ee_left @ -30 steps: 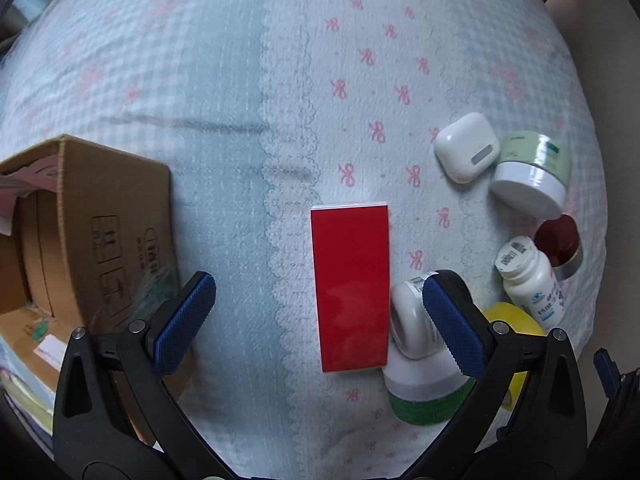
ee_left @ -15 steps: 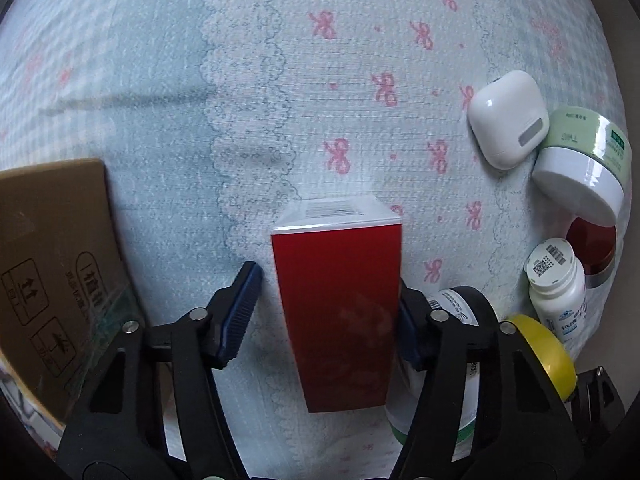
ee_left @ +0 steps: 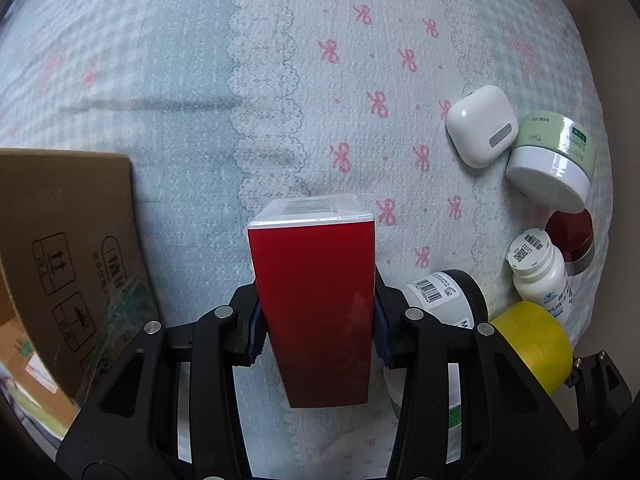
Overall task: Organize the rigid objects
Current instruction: 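Carry the red box and yellow tape into the cardboard box and release both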
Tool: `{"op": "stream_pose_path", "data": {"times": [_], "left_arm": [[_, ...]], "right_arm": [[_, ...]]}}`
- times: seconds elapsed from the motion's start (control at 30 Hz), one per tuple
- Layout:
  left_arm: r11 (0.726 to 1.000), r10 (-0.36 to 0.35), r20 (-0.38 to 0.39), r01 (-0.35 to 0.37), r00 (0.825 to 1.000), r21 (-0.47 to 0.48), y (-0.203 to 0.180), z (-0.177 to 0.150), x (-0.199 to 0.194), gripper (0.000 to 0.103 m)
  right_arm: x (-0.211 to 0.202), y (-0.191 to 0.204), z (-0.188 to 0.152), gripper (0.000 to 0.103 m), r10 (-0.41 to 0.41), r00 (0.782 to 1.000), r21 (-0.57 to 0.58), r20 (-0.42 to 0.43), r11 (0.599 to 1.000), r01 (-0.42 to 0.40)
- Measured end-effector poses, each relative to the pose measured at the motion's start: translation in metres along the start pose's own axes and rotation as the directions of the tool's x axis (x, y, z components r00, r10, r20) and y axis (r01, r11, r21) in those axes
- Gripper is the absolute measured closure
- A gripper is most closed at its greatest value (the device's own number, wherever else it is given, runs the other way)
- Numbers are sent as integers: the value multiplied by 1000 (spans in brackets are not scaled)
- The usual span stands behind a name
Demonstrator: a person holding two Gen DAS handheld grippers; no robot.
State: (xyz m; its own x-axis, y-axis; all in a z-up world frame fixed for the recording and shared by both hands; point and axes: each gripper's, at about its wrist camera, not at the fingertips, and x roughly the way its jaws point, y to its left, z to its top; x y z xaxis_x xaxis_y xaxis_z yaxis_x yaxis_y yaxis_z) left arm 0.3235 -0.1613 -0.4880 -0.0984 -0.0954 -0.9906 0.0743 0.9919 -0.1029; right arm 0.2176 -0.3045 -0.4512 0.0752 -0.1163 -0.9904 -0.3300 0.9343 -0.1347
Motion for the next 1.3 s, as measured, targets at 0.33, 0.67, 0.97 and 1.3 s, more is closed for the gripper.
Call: {"op": "stream_pose_path", "data": {"times": [0.33, 0.67, 0.97, 1.3], "left_arm": [[999, -46, 141, 44, 989, 19, 10, -35, -100, 65], [994, -99, 300, 82, 949, 69, -13, -78, -214, 64], [991, -133, 408, 125, 903, 46, 39, -112, -308, 65], [989, -146, 439, 126, 886, 75, 153, -117, -348, 65]], "right_arm": [[-56, -26, -17, 65, -28, 999, 135, 39, 991, 22], [-175, -39, -34, 66, -108, 983, 191, 148, 979, 79], [-266, -10, -13, 66, -58, 967, 186, 249, 982, 12], [-314, 78, 31, 66, -18, 951, 227, 309, 972, -55]]}}
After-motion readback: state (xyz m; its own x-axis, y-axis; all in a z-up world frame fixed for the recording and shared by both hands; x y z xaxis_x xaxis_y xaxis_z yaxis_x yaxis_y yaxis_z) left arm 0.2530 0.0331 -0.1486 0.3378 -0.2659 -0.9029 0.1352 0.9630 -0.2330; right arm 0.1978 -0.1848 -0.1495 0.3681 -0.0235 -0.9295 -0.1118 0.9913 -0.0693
